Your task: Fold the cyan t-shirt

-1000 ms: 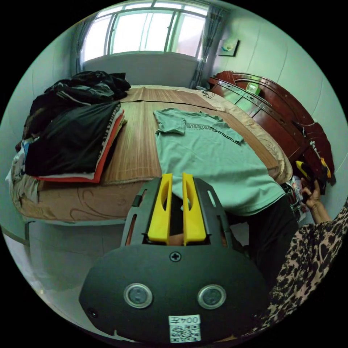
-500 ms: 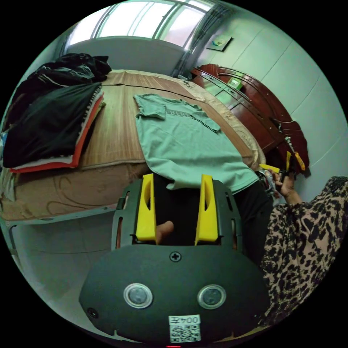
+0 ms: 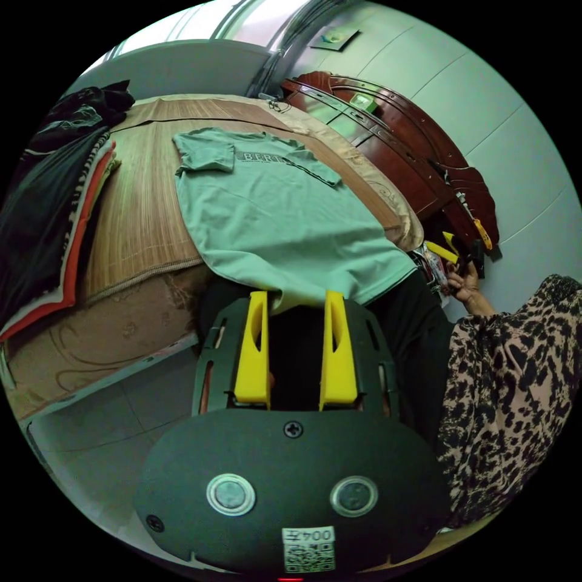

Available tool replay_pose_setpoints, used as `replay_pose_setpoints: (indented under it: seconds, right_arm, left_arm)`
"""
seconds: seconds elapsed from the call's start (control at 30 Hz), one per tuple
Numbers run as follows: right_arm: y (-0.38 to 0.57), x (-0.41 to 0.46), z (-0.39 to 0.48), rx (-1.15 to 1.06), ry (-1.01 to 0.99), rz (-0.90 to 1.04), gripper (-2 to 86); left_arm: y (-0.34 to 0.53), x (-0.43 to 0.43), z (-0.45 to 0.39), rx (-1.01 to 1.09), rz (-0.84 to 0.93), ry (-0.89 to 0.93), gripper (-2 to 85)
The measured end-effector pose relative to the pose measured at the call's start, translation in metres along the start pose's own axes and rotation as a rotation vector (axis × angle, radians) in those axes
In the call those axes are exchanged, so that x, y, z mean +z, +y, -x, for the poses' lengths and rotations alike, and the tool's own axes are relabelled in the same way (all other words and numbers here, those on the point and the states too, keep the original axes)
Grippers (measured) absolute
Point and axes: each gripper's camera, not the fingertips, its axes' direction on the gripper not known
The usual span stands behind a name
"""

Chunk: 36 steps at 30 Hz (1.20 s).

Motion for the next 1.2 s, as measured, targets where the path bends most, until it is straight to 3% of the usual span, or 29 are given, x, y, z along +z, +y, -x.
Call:
replay_pose_setpoints:
  seconds: [0.1,0.23,0.5,0.7,0.93,1.07,1.13,1.2]
  right_arm:
    - [-0.010,0.021,-0.006,0.014,0.022,0.092,34.5]
    - [-0.016,0.038,-0.013,0.009,0.053,0.158,16.2]
    - [-0.028,0.049,-0.060,0.205,0.042,0.209,17.9]
    - [-0.032,0.071,-0.080,0.268,-0.020,0.259,18.3]
    - [-0.040,0.088,-0.096,0.318,-0.084,0.270,17.3]
    - [-0.050,0.094,-0.099,0.320,-0.091,0.273,18.4]
    - [-0.054,0.095,-0.097,0.313,-0.083,0.276,17.3]
    - [-0.057,0.093,-0.091,0.282,-0.020,0.266,11.0]
  left_arm:
    - [-0.009,0.004,0.008,-0.011,0.005,0.018,10.1]
    - [-0.028,0.007,0.018,-0.019,0.019,0.069,4.3]
    - [-0.082,-0.019,0.033,-0.115,0.178,0.113,3.4]
    - [-0.080,-0.011,0.082,-0.221,0.324,0.221,7.3]
    - [-0.076,0.004,0.109,-0.236,0.197,0.189,18.2]
    - [-0.101,0.025,0.099,-0.203,0.186,0.191,19.1]
    - [-0.113,0.036,0.097,-0.178,0.226,0.102,17.3]
    - [-0.118,0.036,0.096,-0.164,0.253,0.011,14.9]
